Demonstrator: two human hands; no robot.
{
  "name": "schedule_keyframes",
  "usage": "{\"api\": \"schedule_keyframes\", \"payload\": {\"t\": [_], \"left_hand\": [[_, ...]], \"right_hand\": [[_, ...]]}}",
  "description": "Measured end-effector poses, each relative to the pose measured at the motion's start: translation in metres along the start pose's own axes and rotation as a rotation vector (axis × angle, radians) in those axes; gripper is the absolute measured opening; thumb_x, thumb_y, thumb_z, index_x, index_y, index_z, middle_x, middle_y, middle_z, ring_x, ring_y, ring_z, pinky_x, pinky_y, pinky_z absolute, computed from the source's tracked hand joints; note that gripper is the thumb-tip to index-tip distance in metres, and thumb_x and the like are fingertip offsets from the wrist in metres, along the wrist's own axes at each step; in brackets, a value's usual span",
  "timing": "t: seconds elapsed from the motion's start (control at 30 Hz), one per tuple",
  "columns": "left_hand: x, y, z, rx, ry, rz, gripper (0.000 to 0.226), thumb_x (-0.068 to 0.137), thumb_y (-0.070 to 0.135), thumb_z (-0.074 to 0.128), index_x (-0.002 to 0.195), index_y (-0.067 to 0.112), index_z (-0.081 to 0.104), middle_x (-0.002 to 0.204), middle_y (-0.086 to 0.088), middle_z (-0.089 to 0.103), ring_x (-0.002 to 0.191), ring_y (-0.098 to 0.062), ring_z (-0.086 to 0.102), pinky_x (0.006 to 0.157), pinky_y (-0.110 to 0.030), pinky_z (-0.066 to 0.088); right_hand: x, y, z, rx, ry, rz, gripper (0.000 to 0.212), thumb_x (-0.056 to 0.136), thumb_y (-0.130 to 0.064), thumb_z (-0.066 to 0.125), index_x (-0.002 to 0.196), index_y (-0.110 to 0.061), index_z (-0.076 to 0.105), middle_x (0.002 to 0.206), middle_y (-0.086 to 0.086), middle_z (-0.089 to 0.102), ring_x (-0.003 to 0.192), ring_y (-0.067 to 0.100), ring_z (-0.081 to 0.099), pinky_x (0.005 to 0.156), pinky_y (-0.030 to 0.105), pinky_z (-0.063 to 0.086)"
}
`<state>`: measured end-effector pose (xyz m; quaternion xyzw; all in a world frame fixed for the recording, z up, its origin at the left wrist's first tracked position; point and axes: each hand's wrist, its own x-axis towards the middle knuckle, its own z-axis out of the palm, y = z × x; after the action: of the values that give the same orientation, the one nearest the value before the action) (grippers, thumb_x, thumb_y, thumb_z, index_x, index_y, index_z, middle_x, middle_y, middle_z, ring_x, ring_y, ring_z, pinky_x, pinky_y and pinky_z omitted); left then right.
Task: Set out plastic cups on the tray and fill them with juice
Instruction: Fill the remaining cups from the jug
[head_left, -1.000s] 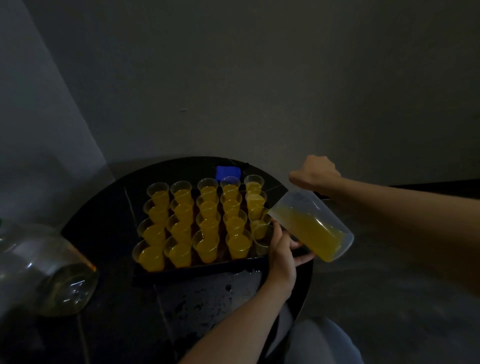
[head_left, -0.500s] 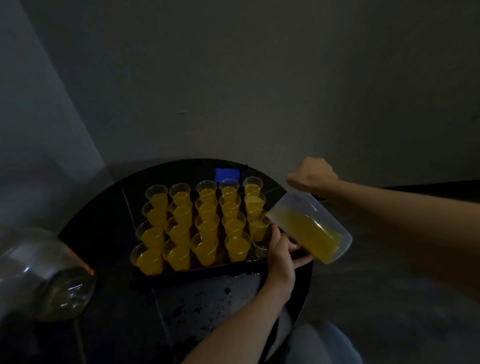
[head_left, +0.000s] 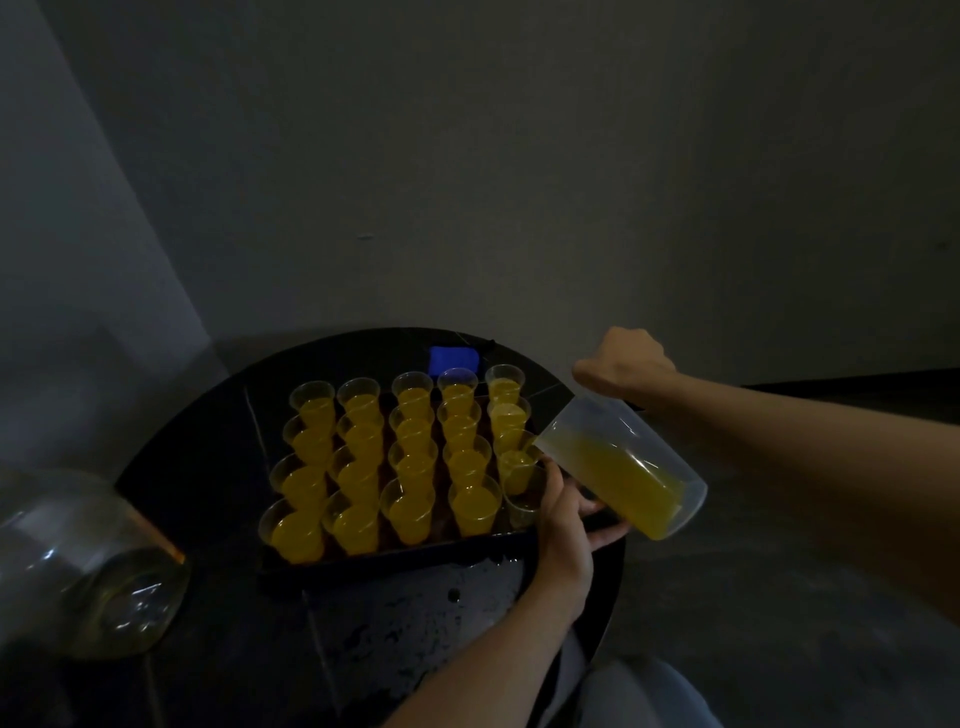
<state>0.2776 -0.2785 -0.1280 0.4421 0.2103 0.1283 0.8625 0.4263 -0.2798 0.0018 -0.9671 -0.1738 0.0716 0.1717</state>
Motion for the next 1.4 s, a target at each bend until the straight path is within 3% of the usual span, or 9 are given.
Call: {"api": "schedule_keyframes", "payload": {"t": [0.63, 0.83, 1.13, 1.4], "left_hand": [[0.000, -0.001, 0.002, -0.031, 0.019, 0.003, 0.052, 0.104, 0.013, 0.035, 0.148, 0.041, 0.038, 0.133, -0.007, 0.057, 0.120, -0.027, 0.061, 0.094, -0.055, 0.057], [0.000, -0.002, 0.001, -0.016, 0.021, 0.003, 0.059, 0.103, 0.011, 0.035, 0.154, 0.041, 0.031, 0.135, -0.006, 0.057, 0.121, -0.025, 0.060, 0.093, -0.052, 0.058], [-0.004, -0.003, 0.005, -0.027, 0.023, 0.010, 0.057, 0.104, 0.015, 0.038, 0.153, 0.043, 0.032, 0.136, -0.008, 0.055, 0.122, -0.026, 0.058, 0.095, -0.054, 0.056], [0.001, -0.005, -0.003, -0.035, 0.054, 0.005, 0.055, 0.105, 0.014, 0.033, 0.151, 0.043, 0.037, 0.134, -0.005, 0.056, 0.122, -0.026, 0.058, 0.093, -0.054, 0.057]], "right_hand": [[0.000, -0.004, 0.001, -0.020, 0.006, -0.033, 0.030, 0.092, -0.035, 0.062, 0.075, -0.011, 0.055, 0.069, 0.004, 0.052, 0.057, 0.015, 0.047, 0.048, 0.023, 0.037], [-0.004, -0.002, 0.001, -0.038, 0.026, -0.011, 0.029, 0.090, -0.034, 0.062, 0.076, -0.009, 0.057, 0.072, 0.006, 0.055, 0.062, 0.017, 0.053, 0.052, 0.026, 0.043], [-0.006, -0.004, -0.003, -0.034, 0.032, -0.026, 0.029, 0.090, -0.033, 0.063, 0.073, -0.011, 0.053, 0.069, 0.005, 0.051, 0.057, 0.016, 0.047, 0.048, 0.024, 0.037], [-0.012, -0.001, 0.002, -0.052, 0.082, -0.031, 0.029, 0.086, -0.035, 0.064, 0.074, -0.009, 0.058, 0.070, 0.006, 0.056, 0.061, 0.020, 0.056, 0.050, 0.025, 0.042]]}}
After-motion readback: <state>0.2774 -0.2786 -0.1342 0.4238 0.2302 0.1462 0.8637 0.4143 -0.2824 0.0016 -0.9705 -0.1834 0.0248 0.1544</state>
